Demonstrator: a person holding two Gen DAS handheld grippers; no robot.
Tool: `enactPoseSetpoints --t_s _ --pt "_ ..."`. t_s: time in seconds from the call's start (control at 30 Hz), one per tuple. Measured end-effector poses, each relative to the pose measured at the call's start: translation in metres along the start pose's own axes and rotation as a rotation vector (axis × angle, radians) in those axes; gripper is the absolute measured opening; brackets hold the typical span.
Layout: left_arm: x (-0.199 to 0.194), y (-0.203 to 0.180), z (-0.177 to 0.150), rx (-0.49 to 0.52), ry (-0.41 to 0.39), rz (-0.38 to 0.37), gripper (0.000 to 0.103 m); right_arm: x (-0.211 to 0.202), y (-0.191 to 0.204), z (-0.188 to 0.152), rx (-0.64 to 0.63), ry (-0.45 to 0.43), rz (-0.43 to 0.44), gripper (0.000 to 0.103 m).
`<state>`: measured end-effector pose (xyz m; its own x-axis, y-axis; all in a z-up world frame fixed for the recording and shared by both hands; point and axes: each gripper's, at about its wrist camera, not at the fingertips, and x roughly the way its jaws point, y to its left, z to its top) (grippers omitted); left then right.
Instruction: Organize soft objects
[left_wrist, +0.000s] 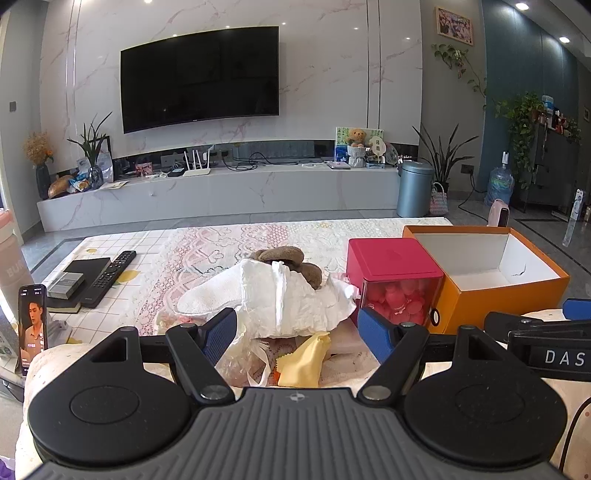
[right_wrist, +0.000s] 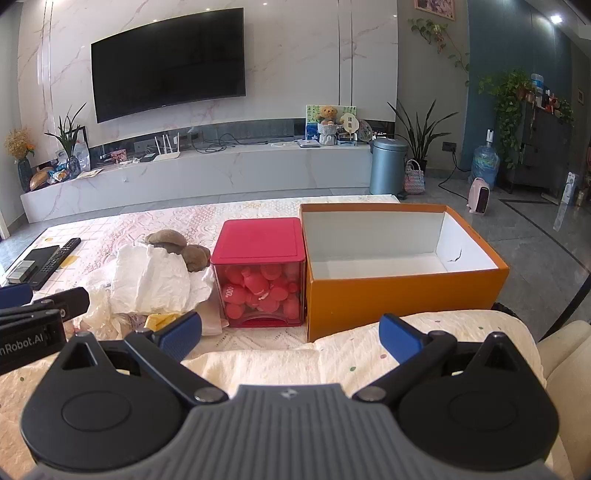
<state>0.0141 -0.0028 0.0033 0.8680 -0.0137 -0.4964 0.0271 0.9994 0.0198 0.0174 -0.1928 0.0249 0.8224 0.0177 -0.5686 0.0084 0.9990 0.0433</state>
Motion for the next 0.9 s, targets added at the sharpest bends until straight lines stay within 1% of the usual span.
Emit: enactPoseSetpoints --t_s 0.9 --pt "-0.0016 0.0043 0.0009 -0.022 0.012 -0.002 0.088 -0.0007 0.0083 0.0039 -0.016 -0.013 0.014 0.100"
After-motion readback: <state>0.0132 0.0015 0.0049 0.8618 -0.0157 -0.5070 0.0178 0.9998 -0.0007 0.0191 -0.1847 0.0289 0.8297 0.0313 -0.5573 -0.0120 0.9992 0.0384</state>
